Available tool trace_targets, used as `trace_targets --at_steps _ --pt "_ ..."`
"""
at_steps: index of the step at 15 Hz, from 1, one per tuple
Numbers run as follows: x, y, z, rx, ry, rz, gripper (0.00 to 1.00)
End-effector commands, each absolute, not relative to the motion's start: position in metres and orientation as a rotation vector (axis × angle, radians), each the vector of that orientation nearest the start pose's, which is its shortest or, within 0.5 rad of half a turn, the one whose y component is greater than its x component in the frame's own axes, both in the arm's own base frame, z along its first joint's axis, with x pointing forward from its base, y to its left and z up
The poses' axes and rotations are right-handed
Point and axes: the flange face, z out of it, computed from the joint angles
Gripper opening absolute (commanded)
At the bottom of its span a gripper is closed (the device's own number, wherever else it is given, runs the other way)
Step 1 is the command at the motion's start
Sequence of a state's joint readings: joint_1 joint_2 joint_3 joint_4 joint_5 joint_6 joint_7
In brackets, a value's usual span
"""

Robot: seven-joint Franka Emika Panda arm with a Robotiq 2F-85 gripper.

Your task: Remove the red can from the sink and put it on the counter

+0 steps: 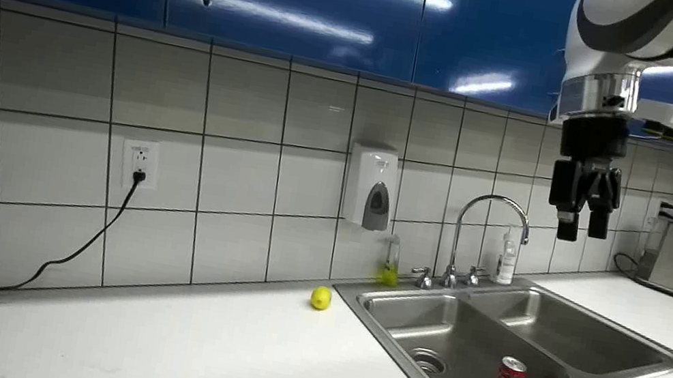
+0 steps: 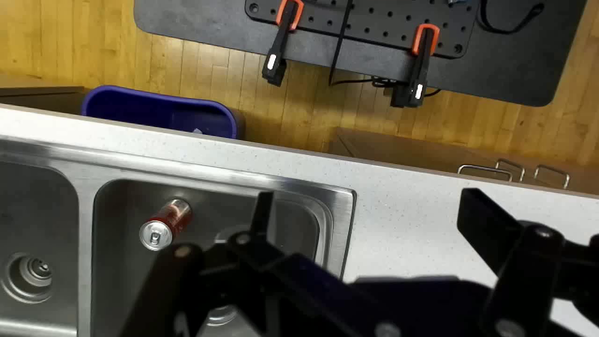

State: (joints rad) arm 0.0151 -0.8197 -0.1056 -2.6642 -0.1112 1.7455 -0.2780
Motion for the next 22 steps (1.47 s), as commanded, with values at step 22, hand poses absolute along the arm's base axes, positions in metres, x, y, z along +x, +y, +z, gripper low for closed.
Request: trace_targets --at_steps 22 --pt "0.309 -0.052 0.439 -3.134 -0.328 0.156 1.0"
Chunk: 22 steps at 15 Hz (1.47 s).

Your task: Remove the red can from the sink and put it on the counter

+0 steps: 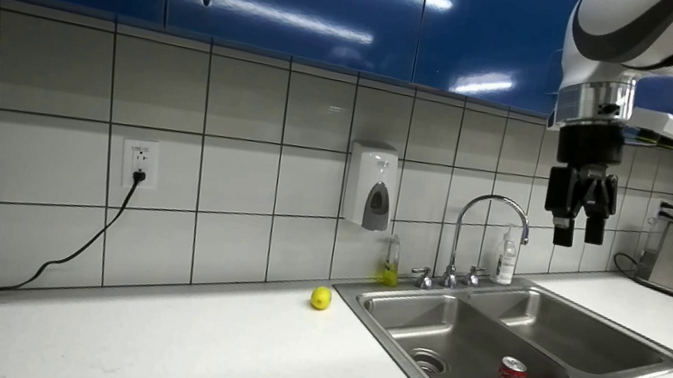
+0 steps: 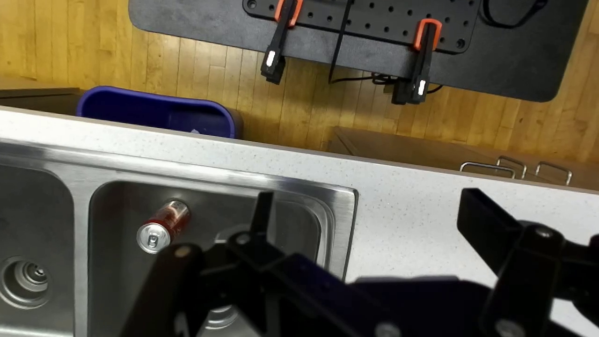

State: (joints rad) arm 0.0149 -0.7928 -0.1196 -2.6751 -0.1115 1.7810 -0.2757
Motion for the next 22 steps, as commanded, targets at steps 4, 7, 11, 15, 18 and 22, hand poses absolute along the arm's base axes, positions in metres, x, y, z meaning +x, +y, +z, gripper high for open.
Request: trace_targets --at_steps 4,7,11,15,18,22 --pt "0.329 -0.064 0.406 -3.132 -0.279 0.108 1.0" --pt "0.344 -0.076 0.382 -3.148 -0.227 0.082 1.0" --pt "0.363 -0.1 0.351 -3.174 -0.145 0.049 1.0" --pt "0.378 -0.13 0.319 -3.207 -0.06 0.025 1.0" --pt "0.39 -0.151 0.294 -3.227 -0.007 0.022 1.0" --pt "0.407 -0.174 0.262 -3.236 0.045 0.034 1.0"
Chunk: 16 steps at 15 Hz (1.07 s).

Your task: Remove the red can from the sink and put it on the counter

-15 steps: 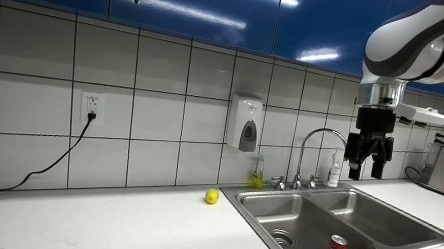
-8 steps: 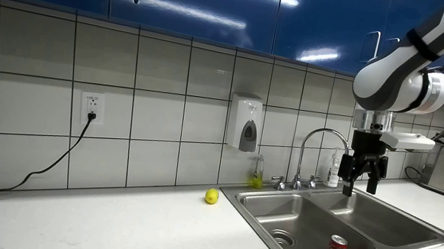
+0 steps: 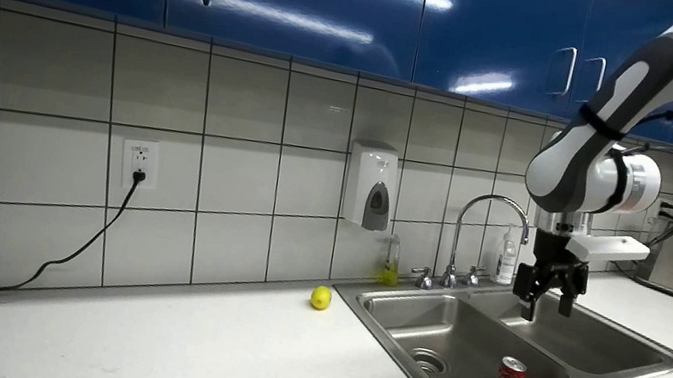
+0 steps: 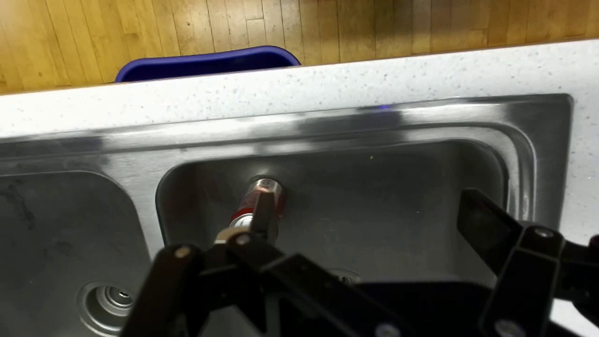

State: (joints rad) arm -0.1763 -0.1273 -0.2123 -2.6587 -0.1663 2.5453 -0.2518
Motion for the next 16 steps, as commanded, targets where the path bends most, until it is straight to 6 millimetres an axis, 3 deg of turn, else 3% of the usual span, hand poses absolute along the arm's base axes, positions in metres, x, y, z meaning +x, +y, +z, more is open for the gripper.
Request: trace_targets --at_steps 1,8,16 --pt "0.411 -0.179 0.255 -3.24 0.056 0.041 1.0" --pt "0.443 -0.206 0.212 -3.256 0.082 0.092 1.0" --pt "0.465 -0.221 0.171 -3.245 0.097 0.171 1.0"
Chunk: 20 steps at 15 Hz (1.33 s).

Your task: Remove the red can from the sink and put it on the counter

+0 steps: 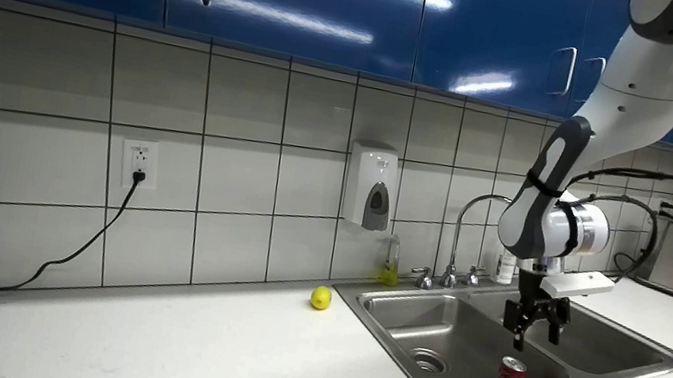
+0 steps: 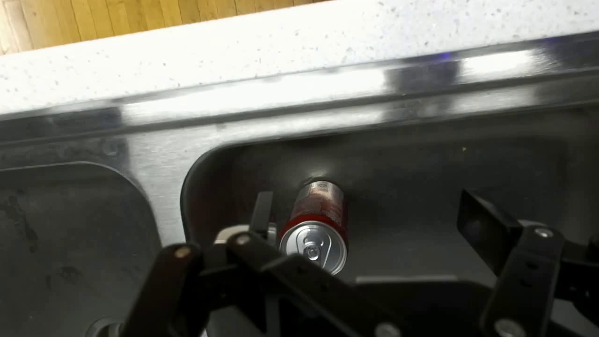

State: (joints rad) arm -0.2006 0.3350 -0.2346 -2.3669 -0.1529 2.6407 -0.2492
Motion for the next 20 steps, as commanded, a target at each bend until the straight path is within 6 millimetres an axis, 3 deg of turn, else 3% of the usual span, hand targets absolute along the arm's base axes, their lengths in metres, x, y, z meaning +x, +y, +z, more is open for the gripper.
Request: trace_targets --at_steps 1,5,6,20 --pt "0.467 -0.223 0.166 -3.24 0.103 0.179 1.0" --pt "0.47 -0.231 0.151 -3.246 0.129 0.221 1.0" --pt "0.464 -0.224 0.155 -3.247 0.099 0.224 1.0" --pt "0.467 -0.228 0.149 -3.249 0.102 0.232 1.0"
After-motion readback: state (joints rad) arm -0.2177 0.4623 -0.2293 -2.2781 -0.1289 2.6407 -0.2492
